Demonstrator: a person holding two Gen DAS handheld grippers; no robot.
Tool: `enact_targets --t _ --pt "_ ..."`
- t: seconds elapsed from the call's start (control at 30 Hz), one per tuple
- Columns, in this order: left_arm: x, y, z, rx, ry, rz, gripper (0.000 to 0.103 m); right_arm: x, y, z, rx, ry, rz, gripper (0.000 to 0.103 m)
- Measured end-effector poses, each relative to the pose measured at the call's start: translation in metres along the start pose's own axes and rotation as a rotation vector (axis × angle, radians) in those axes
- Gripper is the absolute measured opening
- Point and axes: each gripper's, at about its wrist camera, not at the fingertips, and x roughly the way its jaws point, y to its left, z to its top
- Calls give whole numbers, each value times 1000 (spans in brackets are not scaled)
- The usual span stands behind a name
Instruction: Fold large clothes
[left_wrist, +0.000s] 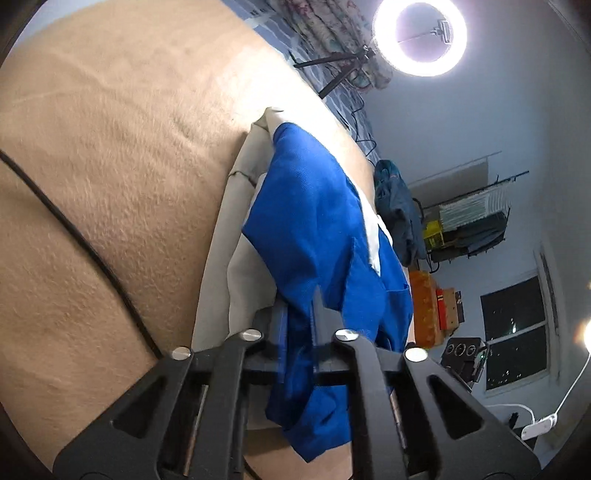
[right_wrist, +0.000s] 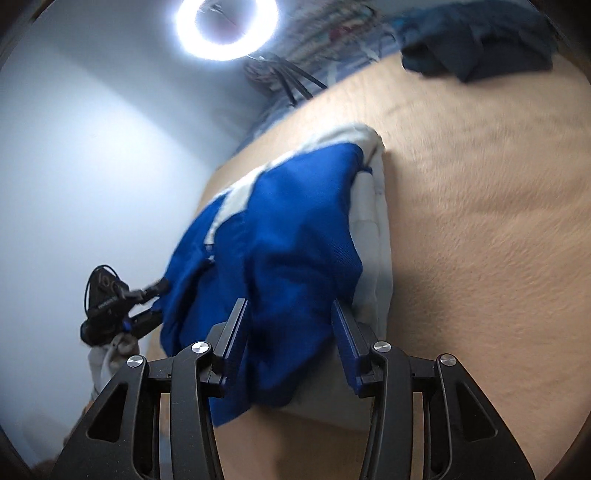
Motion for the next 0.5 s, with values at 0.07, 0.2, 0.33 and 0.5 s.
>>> enact_targets --t 0.07,0.2,0.33,0.5 --pt "-5 -3 -5 14 -27 2 1 2 -3 1 29 -1 9 3" --pt "-22 -10 -23 8 -49 -46 0 -10 5 3 -17 -13 2 1" --pt "-28 -8 -41 32 -56 -6 0 -37 13 5 -51 -42 37 0" --pt "-28 11 -41 -40 -65 -57 0 -34 -8 2 -33 -49 -64 0"
